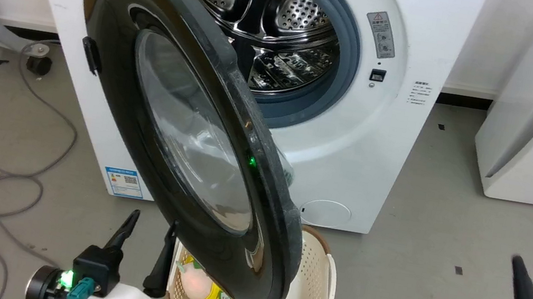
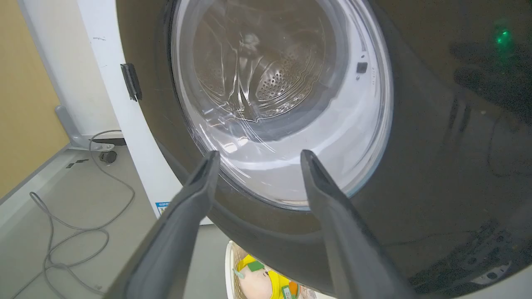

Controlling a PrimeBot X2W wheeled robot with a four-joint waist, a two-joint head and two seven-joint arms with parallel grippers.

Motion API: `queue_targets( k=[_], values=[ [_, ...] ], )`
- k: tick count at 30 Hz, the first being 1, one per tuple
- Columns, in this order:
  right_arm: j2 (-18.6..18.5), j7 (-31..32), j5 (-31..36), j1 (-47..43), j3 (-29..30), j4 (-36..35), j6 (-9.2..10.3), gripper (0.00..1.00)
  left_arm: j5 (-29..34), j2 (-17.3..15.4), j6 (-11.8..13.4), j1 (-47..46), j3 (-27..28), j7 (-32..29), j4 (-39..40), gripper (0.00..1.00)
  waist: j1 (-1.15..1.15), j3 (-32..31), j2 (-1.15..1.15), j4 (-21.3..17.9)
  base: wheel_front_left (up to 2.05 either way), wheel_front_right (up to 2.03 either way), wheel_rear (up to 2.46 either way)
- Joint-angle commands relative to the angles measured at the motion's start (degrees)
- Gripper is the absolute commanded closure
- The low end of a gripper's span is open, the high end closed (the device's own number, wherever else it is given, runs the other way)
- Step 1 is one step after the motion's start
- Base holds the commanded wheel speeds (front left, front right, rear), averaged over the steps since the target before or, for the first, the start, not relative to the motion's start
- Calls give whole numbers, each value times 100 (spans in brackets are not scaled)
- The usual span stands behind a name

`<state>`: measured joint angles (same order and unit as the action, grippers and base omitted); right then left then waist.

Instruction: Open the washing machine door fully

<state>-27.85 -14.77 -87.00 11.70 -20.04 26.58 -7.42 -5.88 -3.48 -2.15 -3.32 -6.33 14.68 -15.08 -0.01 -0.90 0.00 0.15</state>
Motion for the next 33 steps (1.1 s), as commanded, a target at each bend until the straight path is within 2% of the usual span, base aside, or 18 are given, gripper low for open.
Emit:
queue_targets(
  k=[1,4,8,11,14,19,25,33],
  values=[
    [241,-21,509,-192,435,-46,-7,0,16,-49,26,89,34,32,-14,0,1,-6,0,-25,0,0,0],
    [782,-22,2112,-647,1484,-303,-7,0,14,-58,45,97,67,32,-31,0,1,-14,0,-50,0,0,0],
    [1496,-22,4264,-1116,2565,-1100,-7,0,19,-63,64,86,93,32,-59,0,1,-13,0,-44,0,0,0],
    [2043,-19,5576,-1358,2982,-1831,-7,0,17,-63,93,74,125,32,-69,0,1,-10,0,-27,0,0,0],
    [2330,220,6513,-1540,3101,-2537,-7,0,12,-62,112,62,153,32,-76,0,1,-2,0,-9,0,0,0],
    [2470,752,7486,-1813,2745,-3249,-7,0,4,-67,131,38,197,32,-94,0,1,16,0,4,0,0,0],
    [2492,1103,8480,-2020,2154,-3394,-7,0,30,-73,137,12,202,32,-131,0,1,30,0,26,0,0,0],
    [2495,1105,8471,-2039,2224,-3172,-7,0,68,-70,133,15,153,32,-168,0,1,28,0,49,0,0,0]
  ],
)
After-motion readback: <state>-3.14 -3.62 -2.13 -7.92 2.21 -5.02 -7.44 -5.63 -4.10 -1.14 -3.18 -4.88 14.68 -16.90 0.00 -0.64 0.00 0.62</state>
